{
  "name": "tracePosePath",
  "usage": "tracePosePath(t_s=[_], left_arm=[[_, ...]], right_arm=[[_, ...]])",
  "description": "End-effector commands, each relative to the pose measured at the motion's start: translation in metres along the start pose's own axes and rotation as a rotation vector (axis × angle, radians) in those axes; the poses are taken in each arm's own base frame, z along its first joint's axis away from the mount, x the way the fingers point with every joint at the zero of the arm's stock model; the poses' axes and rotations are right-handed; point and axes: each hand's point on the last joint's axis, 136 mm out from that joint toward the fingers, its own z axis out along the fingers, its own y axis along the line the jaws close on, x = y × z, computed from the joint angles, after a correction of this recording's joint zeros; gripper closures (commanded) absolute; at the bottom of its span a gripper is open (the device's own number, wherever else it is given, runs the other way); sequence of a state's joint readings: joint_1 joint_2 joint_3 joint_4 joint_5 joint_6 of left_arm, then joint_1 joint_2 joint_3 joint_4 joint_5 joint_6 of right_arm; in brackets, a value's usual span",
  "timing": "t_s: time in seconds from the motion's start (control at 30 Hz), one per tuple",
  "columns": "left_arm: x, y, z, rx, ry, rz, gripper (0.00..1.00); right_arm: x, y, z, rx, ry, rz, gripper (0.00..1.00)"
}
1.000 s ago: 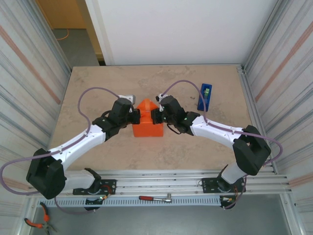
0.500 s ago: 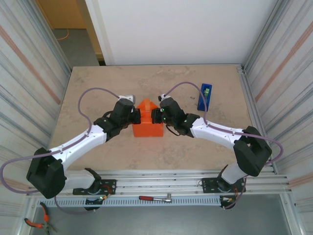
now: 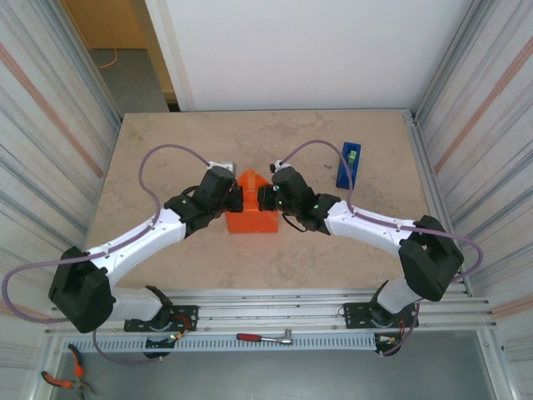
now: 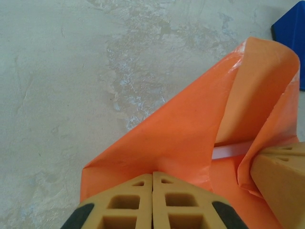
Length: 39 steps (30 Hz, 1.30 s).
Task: Wrap the gift box in paper
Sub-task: Fold the seventh fold of the wrapping paper on the gift box.
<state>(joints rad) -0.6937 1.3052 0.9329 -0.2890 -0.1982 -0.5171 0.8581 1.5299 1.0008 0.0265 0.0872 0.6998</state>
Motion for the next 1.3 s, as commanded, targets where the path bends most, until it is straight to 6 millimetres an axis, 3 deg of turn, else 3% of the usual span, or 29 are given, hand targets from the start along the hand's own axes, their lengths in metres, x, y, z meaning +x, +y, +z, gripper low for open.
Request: tracePosePath(t_s=[0.0, 0.5, 0.73, 0.97, 1.27], left_arm=[[0.014, -0.010, 0.004, 0.005, 0.064, 0.030, 0.89], [0.027, -0.016, 0.009, -0.002, 0.091, 0.004, 0.79], [0.025, -0.019, 0.002, 0.019, 0.075, -0.088, 0.61], [0.033, -0.022, 0.002, 0.026, 0.065, -0.083, 0.60], [0.037, -0.024, 0.007, 0.026, 0.069, -0.047, 0.61]], right_arm=[[0.088, -0.032, 0.004, 0.102, 0.295, -0.009, 1.00], [0.077, -0.020, 0.002, 0.064, 0.293, -0.017, 1.00], [0.053, -0.010, -0.003, 0.009, 0.260, 0.020, 1.00], [0.026, 0.001, -0.013, -0.099, 0.215, 0.127, 1.00], [0.001, -0.002, -0.030, -0.166, 0.165, 0.219, 1.00]])
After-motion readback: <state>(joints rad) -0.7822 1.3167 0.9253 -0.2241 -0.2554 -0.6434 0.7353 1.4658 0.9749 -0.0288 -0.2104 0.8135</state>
